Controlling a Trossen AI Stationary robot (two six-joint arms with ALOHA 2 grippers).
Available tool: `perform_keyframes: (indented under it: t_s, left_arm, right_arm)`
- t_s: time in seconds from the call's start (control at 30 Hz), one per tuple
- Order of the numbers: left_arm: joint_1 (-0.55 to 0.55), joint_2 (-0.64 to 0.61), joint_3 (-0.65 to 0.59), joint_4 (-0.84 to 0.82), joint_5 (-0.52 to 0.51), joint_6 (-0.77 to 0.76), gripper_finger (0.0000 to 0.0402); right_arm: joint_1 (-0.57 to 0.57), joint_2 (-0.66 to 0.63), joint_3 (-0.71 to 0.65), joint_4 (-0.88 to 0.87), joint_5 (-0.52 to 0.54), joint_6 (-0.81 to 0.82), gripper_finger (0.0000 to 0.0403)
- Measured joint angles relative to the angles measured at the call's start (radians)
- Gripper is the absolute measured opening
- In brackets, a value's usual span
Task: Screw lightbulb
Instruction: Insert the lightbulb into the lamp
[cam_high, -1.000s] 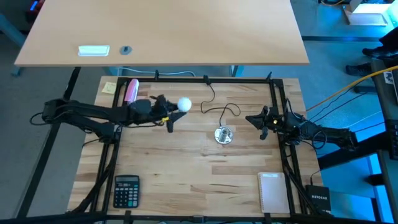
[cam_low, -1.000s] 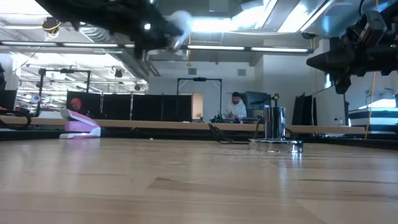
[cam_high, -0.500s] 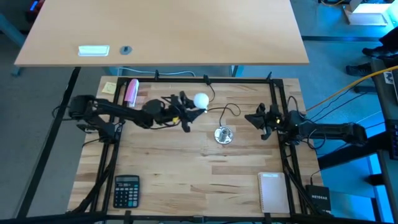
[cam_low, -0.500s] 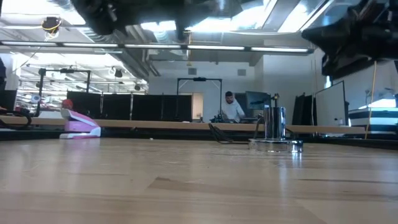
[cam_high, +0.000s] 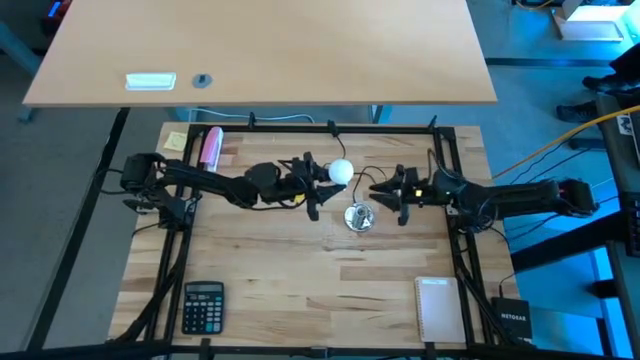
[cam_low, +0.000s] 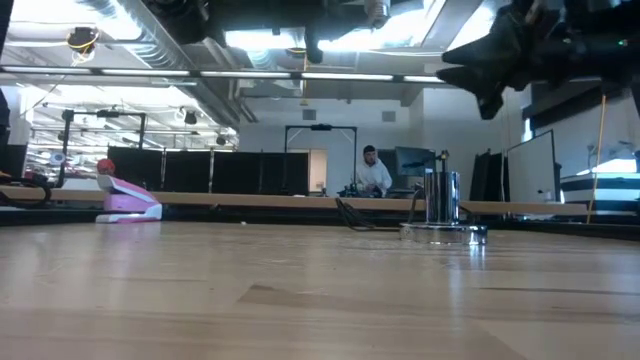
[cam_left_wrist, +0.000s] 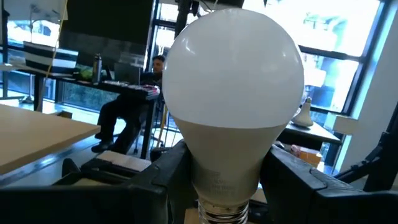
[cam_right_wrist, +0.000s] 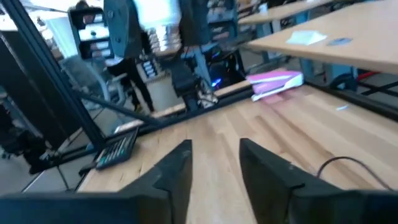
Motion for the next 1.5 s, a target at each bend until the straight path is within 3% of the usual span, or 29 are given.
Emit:
perform_keyframes:
  t_s: [0.27,0.47,0.9,1.13,1.33,1.5]
  left_arm:
    - [-0.001,0.171,0.011,0.143,-0.001,-0.073,0.0153]
    - [-0.009,0.274,0.067,0.145,-0.002,-0.104,0.0153]
    - [-0.029,0.324,0.129,0.155,-0.005,-0.08,0.0153]
    - [-0.03,0.323,0.126,0.138,0.001,-0.057,0.0153]
    - [-0.029,0.32,0.127,0.146,0.0,-0.059,0.0153]
    - [-0.029,0.32,0.127,0.149,-0.003,-0.075,0.0153]
  right_arm:
    - [0.0,0.254,0.003,0.269,-0.121,-0.034,0.0161]
    - [0.0,0.342,0.004,0.329,-0.118,-0.057,0.0161]
    - [0.001,0.383,0.006,0.409,-0.113,-0.079,0.0161]
    - [0.0,0.38,0.01,0.441,-0.177,-0.073,0.0161]
    - [0.0,0.381,0.009,0.476,-0.134,-0.072,0.0161]
    - [0.0,0.381,0.009,0.48,-0.123,-0.072,0.0134]
